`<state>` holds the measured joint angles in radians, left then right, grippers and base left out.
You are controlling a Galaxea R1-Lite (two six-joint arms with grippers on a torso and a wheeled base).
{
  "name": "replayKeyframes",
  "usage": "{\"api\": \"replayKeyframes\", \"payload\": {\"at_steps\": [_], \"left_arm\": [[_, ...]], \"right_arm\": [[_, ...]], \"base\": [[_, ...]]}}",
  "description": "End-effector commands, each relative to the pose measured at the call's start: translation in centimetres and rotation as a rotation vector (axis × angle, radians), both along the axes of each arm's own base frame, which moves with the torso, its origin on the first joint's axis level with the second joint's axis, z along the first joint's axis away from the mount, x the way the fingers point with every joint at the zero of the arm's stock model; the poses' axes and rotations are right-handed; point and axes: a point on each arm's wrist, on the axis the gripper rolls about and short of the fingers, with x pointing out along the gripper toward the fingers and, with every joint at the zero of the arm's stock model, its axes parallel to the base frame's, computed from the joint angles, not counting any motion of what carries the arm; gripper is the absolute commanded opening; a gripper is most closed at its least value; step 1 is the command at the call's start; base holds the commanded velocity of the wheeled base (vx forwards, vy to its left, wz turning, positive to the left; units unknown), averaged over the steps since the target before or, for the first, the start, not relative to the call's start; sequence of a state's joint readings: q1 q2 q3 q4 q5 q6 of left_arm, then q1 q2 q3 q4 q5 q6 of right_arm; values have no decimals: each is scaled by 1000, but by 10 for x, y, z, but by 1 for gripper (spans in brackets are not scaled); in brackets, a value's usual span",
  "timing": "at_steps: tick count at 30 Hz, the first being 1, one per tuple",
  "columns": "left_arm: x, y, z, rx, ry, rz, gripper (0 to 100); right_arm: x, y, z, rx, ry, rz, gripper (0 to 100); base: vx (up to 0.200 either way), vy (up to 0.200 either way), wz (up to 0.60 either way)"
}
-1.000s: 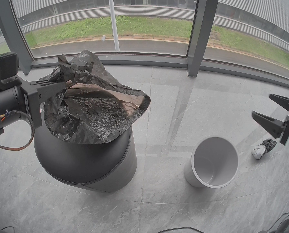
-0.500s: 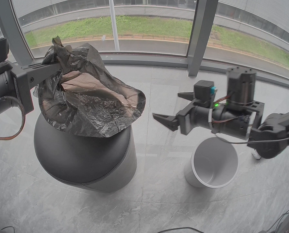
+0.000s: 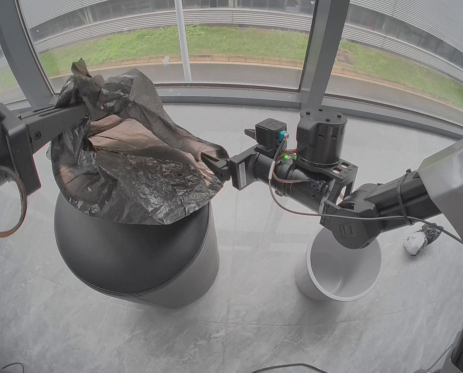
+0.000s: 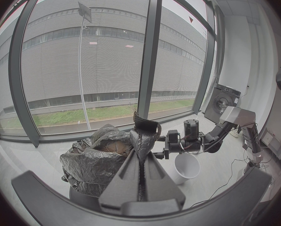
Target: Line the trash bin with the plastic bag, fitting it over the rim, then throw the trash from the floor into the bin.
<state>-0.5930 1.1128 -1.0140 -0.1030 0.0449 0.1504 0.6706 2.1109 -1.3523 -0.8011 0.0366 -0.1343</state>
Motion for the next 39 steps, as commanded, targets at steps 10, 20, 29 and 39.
{"api": "replayKeyframes", "payload": {"at_steps": [10,20,29,39], "left_arm": [[-7,0,-4,9,-6,-58,0],[-15,3,-2,32,-34,-123,0],[-17,5,-4,29,-38,-125,0],[-3,4,-12,40,4,-92,0]], "right_arm": [[8,9,-11,2,4,34,100],[9,15,-29,-4,-1,147,100],[5,9,-25,1,-9,146,0],[-64,-40,10,-10,6,189,0]], "base": [[0,0,0],[0,0,0],[0,0,0],[0,0,0]]}}
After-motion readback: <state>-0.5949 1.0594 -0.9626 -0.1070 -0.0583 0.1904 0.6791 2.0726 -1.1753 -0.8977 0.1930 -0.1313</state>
